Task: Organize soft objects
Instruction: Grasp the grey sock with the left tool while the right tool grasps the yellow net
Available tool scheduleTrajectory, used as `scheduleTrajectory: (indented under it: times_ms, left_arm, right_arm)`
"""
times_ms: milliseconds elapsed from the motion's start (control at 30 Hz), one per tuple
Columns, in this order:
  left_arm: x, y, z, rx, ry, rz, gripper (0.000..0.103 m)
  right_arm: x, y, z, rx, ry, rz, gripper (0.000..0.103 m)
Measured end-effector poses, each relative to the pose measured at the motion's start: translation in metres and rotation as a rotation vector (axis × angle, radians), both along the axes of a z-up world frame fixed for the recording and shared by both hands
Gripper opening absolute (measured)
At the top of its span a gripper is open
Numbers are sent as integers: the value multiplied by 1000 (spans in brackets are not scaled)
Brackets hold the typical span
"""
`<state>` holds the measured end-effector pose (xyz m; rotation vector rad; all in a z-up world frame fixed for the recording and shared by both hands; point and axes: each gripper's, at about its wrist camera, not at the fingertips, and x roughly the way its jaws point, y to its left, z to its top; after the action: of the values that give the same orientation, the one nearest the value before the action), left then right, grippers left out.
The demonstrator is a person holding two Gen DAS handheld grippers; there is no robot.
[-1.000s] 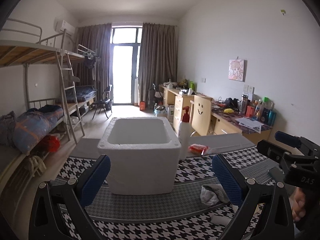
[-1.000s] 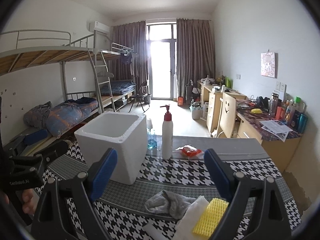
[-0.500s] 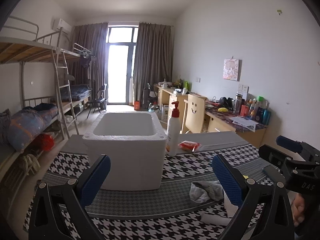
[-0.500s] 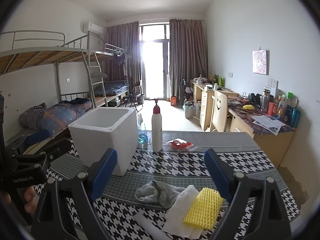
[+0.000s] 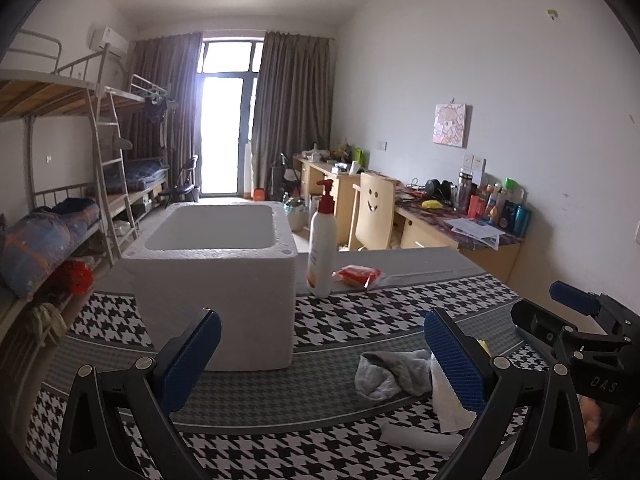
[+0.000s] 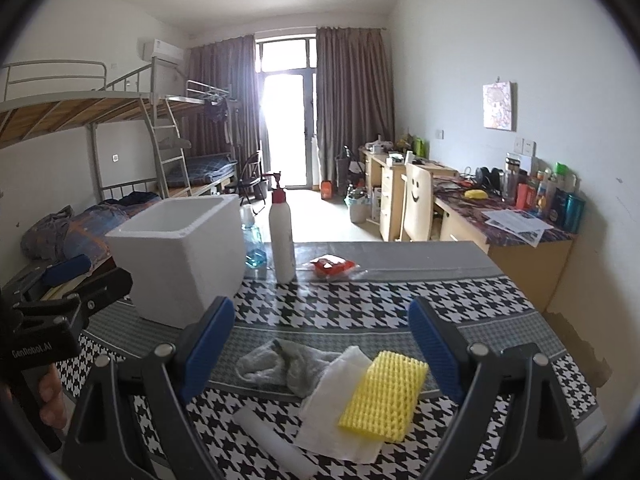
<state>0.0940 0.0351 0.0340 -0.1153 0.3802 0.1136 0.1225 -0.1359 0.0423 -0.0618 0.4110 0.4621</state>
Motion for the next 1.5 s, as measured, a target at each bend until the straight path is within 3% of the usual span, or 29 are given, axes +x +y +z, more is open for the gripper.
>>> scheduleTrajectory:
  times_ms: [367,1500]
  left_arm:
    - [17,-14,-14,-20,50,-40,102]
    - [80,-38,-70,-9,284,-121,102]
  right_arm:
    - [1,-12,-13,-23,16,-31,91]
    - [48,-33,-65,-66,218,-106,91]
